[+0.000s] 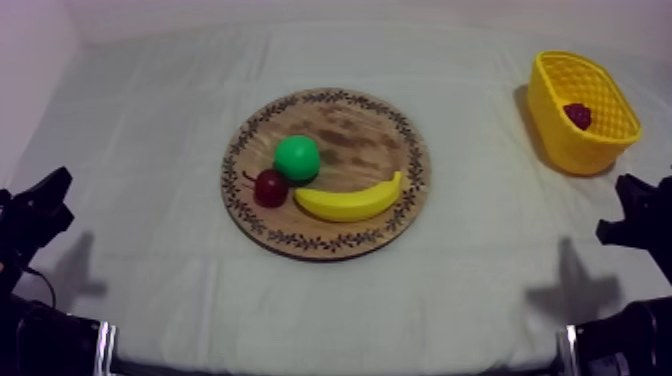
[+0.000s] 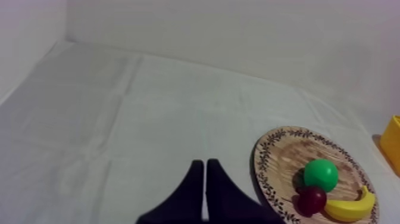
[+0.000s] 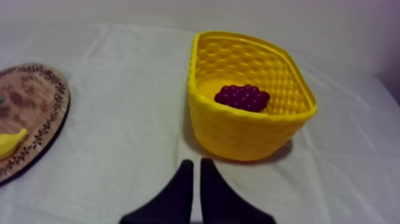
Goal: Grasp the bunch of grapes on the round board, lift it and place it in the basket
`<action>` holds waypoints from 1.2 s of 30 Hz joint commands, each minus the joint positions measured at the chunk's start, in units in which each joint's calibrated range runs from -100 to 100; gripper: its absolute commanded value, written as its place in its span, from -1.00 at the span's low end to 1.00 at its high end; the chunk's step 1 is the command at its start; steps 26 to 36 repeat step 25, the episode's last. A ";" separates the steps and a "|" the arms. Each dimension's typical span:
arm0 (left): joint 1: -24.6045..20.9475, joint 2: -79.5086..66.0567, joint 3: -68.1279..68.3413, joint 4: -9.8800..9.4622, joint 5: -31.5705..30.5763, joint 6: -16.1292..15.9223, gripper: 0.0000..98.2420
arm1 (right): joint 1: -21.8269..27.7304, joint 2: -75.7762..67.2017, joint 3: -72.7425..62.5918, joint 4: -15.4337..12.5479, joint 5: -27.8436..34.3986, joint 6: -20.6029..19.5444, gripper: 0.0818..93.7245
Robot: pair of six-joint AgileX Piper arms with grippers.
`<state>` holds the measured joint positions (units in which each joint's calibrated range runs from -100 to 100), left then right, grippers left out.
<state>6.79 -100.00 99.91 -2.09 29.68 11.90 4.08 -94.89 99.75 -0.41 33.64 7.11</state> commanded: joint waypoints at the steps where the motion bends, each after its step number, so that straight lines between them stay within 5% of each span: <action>1: -0.02 0.00 -0.02 0.01 -0.01 0.02 -1.00 | -0.14 -0.52 0.02 -0.24 0.46 -0.21 -0.98; 9: -0.02 0.00 -0.02 0.01 -0.01 0.00 -1.00 | -0.39 -0.85 0.03 -0.52 1.46 3.34 -0.97; 36: -0.02 0.00 -0.02 0.01 -0.01 0.01 -1.00 | -0.40 -0.87 0.03 -0.54 1.52 3.66 -0.99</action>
